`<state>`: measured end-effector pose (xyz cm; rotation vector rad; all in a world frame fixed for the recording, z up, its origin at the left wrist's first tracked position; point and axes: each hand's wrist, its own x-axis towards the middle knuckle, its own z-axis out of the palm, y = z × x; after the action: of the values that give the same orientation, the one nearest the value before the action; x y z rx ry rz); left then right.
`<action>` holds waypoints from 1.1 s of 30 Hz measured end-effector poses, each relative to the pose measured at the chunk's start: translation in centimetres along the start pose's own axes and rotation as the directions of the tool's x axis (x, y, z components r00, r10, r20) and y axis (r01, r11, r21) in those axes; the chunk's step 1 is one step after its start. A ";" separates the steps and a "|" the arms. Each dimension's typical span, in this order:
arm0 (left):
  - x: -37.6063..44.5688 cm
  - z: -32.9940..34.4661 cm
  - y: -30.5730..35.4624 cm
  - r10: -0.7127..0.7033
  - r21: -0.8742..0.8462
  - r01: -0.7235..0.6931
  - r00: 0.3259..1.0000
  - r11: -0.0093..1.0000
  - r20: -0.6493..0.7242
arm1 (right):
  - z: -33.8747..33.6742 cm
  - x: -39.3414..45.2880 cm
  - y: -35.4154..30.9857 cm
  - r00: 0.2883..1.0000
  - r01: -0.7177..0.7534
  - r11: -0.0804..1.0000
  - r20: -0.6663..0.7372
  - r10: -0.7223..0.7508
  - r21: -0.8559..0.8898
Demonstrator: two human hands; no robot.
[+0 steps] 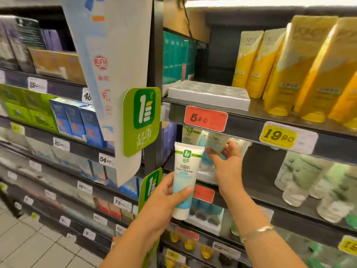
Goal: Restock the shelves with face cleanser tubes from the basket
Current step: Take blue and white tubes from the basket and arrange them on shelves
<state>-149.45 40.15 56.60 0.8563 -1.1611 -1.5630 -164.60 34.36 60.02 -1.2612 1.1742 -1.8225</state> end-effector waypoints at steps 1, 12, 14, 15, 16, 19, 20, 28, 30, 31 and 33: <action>0.3 -0.2 0.1 0.002 -0.003 -0.002 1.000 1.000 0.014 | 0.3 0.1 0.2 1.000 0.007 1.000 0.000 -0.007 -0.022; 1.4 -1.4 0.0 0.007 -0.036 -0.003 0.995 0.999 0.095 | 2.1 -0.4 1.6 0.998 0.030 0.959 -0.042 -0.044 -0.282; 1.6 -1.5 0.0 0.012 -0.041 -0.008 0.994 0.999 0.107 | 2.5 -0.4 1.8 0.997 0.016 0.922 -0.065 -0.044 -0.386; 1.6 -1.5 0.0 0.013 -0.041 -0.008 0.994 0.999 0.111 | 2.6 -0.4 2.0 0.996 0.012 0.900 -0.076 -0.051 -0.435; 1.6 -1.6 0.0 0.013 -0.040 -0.009 0.993 0.999 0.114 | 2.7 -0.4 2.0 0.995 0.012 0.879 -0.084 -0.059 -0.477; 1.8 -1.6 0.0 0.019 -0.043 -0.014 0.993 0.999 0.118 | 2.7 -0.4 1.9 0.997 -0.003 0.831 -0.070 -0.044 -0.557; 1.9 -1.6 0.0 0.019 -0.043 -0.014 0.993 0.999 0.119 | 2.6 -0.4 1.8 0.998 -0.016 0.828 -0.058 -0.020 -0.560; 3.1 0.2 -0.4 0.005 0.026 -0.009 0.989 1.000 0.148 | -1.1 -2.7 -1.7 0.997 -0.039 0.976 0.062 0.054 -0.213; 3.7 1.4 -0.6 0.004 0.048 -0.011 0.989 0.999 0.150 | -2.5 -2.9 -2.3 0.972 -0.089 0.984 0.203 0.121 -0.157; 4.0 1.9 -0.5 0.006 0.058 -0.015 0.987 0.998 0.158 | -3.1 -2.9 -2.5 0.959 -0.102 0.983 0.248 0.138 -0.152; 4.6 3.1 -0.2 0.013 0.098 -0.032 0.982 0.995 0.186 | -4.1 -2.7 -2.9 0.946 -0.120 0.983 0.284 0.157 -0.142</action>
<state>-153.60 36.61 57.35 0.7720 -1.3881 -1.6027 -167.47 39.15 61.01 -1.4248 1.1876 -1.4205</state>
